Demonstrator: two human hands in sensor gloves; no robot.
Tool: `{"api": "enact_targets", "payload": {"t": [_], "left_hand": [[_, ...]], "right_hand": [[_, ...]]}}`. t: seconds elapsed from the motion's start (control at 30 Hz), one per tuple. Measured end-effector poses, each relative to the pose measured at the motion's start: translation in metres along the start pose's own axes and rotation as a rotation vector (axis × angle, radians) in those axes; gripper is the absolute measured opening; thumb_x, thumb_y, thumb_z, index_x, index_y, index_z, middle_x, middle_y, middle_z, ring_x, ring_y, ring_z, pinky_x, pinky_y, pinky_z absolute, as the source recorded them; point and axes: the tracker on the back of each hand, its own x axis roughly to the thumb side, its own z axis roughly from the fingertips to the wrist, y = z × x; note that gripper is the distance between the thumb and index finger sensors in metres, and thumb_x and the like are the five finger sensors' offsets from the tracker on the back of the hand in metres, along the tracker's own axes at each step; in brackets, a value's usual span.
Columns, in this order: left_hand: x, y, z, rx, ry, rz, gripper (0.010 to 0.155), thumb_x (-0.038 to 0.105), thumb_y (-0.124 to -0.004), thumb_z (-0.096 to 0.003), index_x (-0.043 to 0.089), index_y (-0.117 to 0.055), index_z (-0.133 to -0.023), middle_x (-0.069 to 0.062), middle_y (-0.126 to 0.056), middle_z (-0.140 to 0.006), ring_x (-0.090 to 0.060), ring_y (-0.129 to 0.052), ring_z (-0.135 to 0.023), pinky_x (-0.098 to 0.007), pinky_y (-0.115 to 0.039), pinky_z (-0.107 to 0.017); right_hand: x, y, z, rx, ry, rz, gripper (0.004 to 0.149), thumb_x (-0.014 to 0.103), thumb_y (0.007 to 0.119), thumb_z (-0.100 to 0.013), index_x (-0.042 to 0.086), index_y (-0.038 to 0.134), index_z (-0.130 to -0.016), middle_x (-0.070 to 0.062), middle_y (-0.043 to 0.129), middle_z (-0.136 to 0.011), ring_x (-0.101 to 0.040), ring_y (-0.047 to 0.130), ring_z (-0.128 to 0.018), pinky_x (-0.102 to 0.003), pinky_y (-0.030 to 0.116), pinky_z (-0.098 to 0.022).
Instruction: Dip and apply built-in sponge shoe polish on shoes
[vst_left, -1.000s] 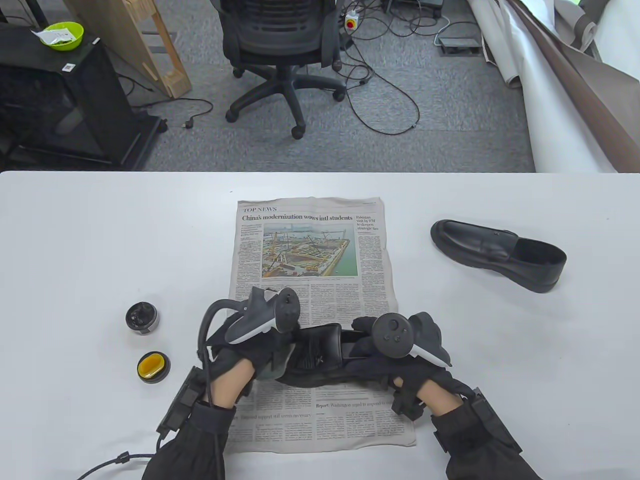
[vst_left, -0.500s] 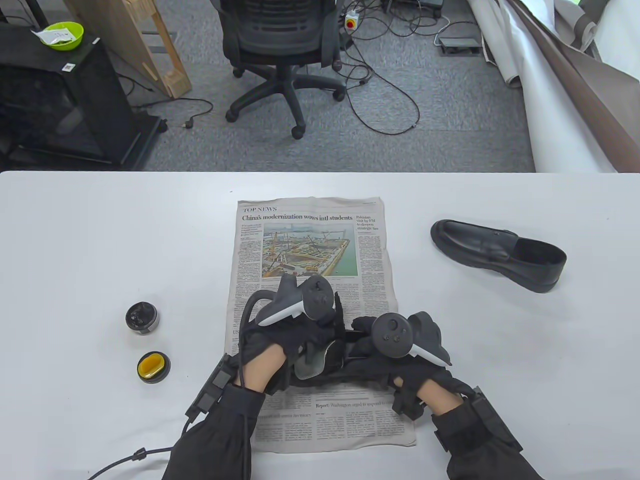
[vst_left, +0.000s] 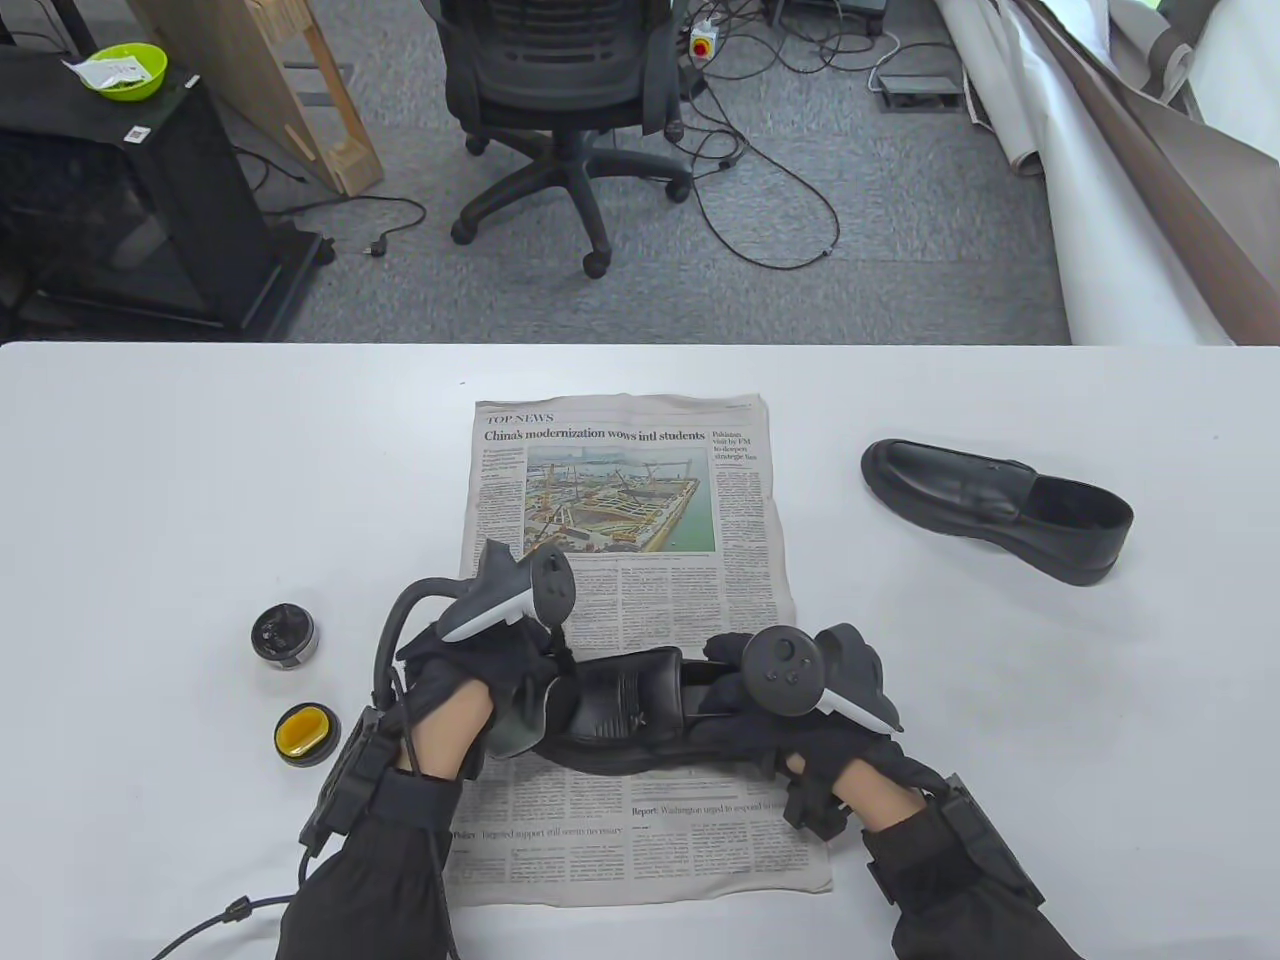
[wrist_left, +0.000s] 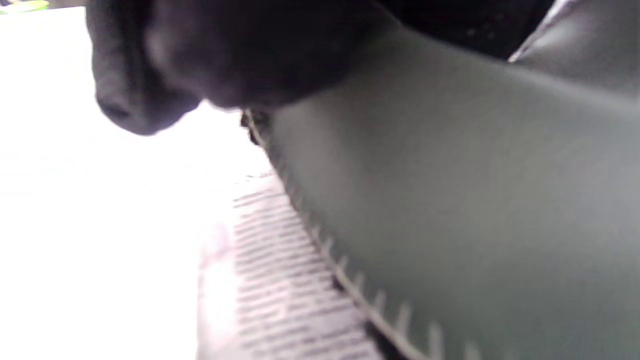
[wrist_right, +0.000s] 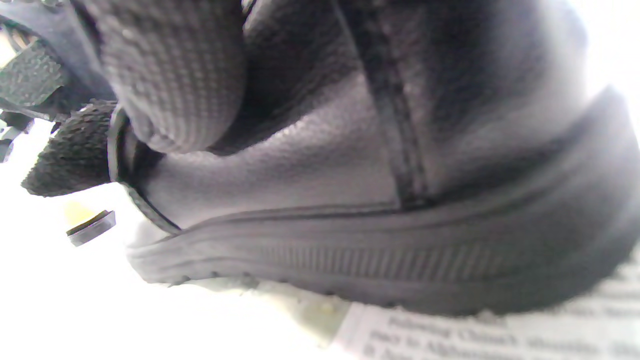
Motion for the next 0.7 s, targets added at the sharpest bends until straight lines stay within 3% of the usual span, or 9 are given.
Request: {"api": "enact_targets", "payload": {"t": [0.13, 0.27, 0.37, 0.5, 0.6, 0.7], "left_hand": [[0.007, -0.001, 0.01, 0.149, -0.012, 0.02, 0.053, 0.049, -0.085, -0.0446, 0.028, -0.078, -0.093, 0.005, -0.102, -0.052, -0.004, -0.099, -0.013, -0.038, -0.093, -0.04], [0.035, 0.008, 0.025, 0.295, -0.249, 0.183, 0.055, 0.049, -0.086, -0.0435, 0.03, -0.075, -0.095, 0.005, -0.102, -0.051, -0.004, -0.099, -0.013, -0.038, -0.093, -0.04], [0.06, 0.009, 0.031, 0.359, -0.339, 0.237, 0.056, 0.049, -0.085, -0.0431, 0.032, -0.074, -0.095, 0.005, -0.102, -0.052, -0.005, -0.099, -0.013, -0.038, -0.092, -0.041], [0.084, 0.002, 0.029, 0.37, -0.288, 0.073, 0.056, 0.05, -0.083, -0.043, 0.033, -0.072, -0.095, 0.006, -0.102, -0.052, -0.004, -0.1, -0.013, -0.038, -0.093, -0.04], [0.085, 0.001, 0.032, 0.358, -0.262, 0.072, 0.055, 0.048, -0.083, -0.0438, 0.031, -0.073, -0.095, 0.005, -0.102, -0.051, -0.006, -0.099, -0.013, -0.04, -0.092, -0.04], [0.078, 0.0, 0.032, 0.342, -0.202, -0.048, 0.055, 0.048, -0.083, -0.0438, 0.031, -0.073, -0.095, 0.005, -0.103, -0.051, -0.005, -0.1, -0.013, -0.039, -0.093, -0.04]], "right_hand": [[0.0, 0.0, 0.0, -0.004, 0.005, 0.004, 0.044, 0.057, 0.089, -0.029, 0.031, 0.098, -0.063, 0.002, 0.065, -0.101, -0.033, 0.075, -0.087, -0.057, 0.069, -0.067], [0.0, 0.0, 0.0, -0.006, 0.005, 0.004, 0.043, 0.058, 0.089, -0.029, 0.031, 0.098, -0.062, 0.003, 0.065, -0.101, -0.032, 0.075, -0.087, -0.057, 0.069, -0.067], [0.0, 0.0, 0.0, -0.004, 0.003, 0.003, 0.044, 0.058, 0.089, -0.029, 0.031, 0.098, -0.063, 0.003, 0.065, -0.101, -0.032, 0.075, -0.087, -0.057, 0.069, -0.067], [0.0, 0.0, 0.0, -0.004, 0.003, 0.006, 0.043, 0.058, 0.088, -0.029, 0.031, 0.098, -0.062, 0.002, 0.064, -0.101, -0.033, 0.075, -0.087, -0.057, 0.069, -0.067], [0.0, 0.0, 0.0, -0.006, 0.004, 0.01, 0.043, 0.058, 0.089, -0.029, 0.031, 0.098, -0.062, 0.003, 0.064, -0.101, -0.033, 0.075, -0.087, -0.057, 0.069, -0.067], [0.0, 0.0, 0.0, -0.004, 0.004, 0.01, 0.044, 0.058, 0.088, -0.029, 0.031, 0.098, -0.062, 0.003, 0.065, -0.101, -0.032, 0.075, -0.087, -0.057, 0.069, -0.067]]}}
